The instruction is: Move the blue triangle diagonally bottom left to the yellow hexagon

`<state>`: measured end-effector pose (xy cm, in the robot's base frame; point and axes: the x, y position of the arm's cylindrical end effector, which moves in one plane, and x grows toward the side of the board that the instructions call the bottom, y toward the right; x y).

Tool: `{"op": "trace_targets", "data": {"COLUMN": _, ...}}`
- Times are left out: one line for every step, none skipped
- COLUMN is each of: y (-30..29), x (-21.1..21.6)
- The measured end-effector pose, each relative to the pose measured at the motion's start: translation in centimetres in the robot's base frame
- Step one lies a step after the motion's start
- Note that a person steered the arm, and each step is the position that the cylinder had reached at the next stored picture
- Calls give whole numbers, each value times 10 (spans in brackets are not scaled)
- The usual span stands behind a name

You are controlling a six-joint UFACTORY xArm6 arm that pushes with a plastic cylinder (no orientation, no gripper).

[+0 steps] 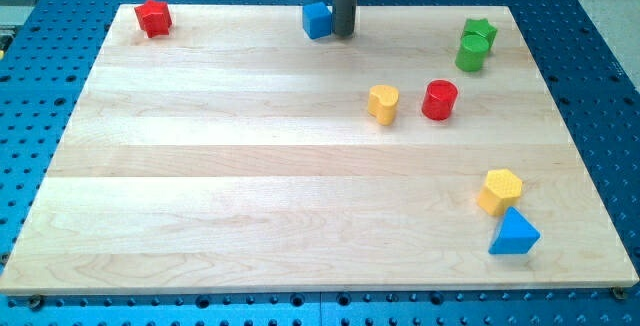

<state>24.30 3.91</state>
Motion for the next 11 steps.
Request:
{"op": "trace_targets", "data": {"y": 0, "x": -2}}
{"op": "trace_targets", "data": {"y": 0, "x": -16}}
{"op": "trace_targets", "data": {"y": 2, "x": -16}}
{"op": "trace_targets", "data": {"y": 30, "x": -16}}
{"op": "trace_targets", "data": {"y": 45, "x": -16}}
{"op": "trace_targets", "data": {"y": 45, "x": -16}}
{"op": "trace_targets", "data": {"y": 45, "x": -16}}
{"op": "trace_targets", "data": {"y": 45, "x": -3}}
{"op": "trace_targets", "data": {"y": 45, "x": 0}}
{"op": "trace_targets", "data": {"y": 45, "x": -1}}
{"op": "trace_targets", "data": {"y": 45, "x": 3}}
